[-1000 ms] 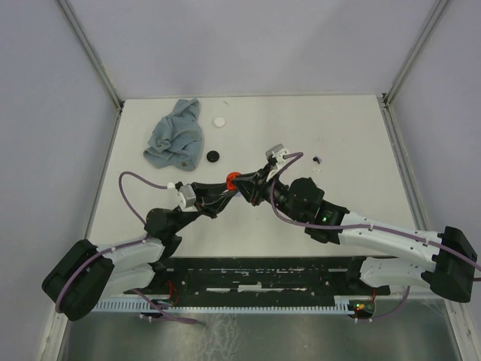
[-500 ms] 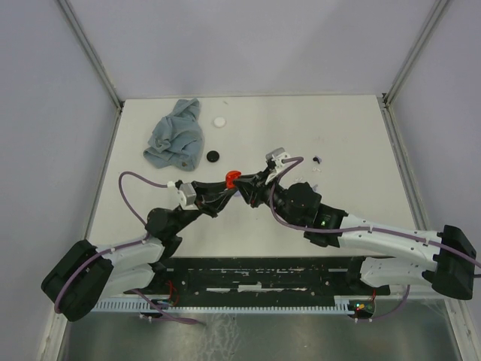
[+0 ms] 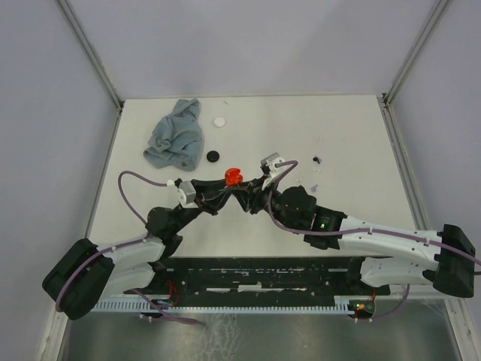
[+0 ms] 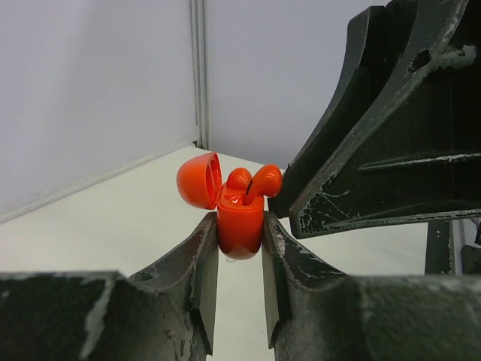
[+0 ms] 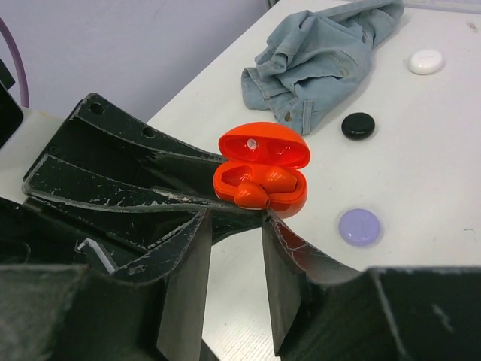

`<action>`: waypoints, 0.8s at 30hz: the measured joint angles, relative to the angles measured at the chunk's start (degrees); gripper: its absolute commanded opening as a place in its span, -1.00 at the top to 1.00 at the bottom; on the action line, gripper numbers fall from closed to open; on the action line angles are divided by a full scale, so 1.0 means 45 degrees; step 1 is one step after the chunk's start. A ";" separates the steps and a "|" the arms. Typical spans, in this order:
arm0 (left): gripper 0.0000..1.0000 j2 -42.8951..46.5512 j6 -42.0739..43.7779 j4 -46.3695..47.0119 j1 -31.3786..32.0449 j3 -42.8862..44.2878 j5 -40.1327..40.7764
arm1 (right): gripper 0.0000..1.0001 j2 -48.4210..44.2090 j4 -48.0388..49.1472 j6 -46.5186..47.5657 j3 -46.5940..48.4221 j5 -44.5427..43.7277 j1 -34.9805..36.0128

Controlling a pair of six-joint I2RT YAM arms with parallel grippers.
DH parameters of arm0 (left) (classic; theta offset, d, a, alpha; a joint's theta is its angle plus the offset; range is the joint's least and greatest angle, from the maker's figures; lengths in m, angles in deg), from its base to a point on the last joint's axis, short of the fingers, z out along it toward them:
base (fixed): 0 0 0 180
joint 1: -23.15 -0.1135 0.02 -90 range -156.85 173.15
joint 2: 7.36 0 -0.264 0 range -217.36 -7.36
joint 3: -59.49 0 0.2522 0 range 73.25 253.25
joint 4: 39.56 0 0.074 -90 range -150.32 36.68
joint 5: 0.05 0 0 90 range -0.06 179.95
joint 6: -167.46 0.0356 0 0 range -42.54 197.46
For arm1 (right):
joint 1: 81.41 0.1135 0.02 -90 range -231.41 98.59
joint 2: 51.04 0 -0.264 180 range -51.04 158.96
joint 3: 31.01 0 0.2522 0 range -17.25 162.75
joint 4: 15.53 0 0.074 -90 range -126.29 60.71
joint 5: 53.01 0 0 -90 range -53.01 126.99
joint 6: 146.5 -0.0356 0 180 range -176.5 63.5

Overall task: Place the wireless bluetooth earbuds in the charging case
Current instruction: Place the earbud in the charging case.

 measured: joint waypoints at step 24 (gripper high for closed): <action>0.95 -0.1015 0.0005 0.0243 0.0000 0.0000 -0.0335 | -0.18 -0.0228 -0.6834 0.2487 0.3643 0.0899 -0.1753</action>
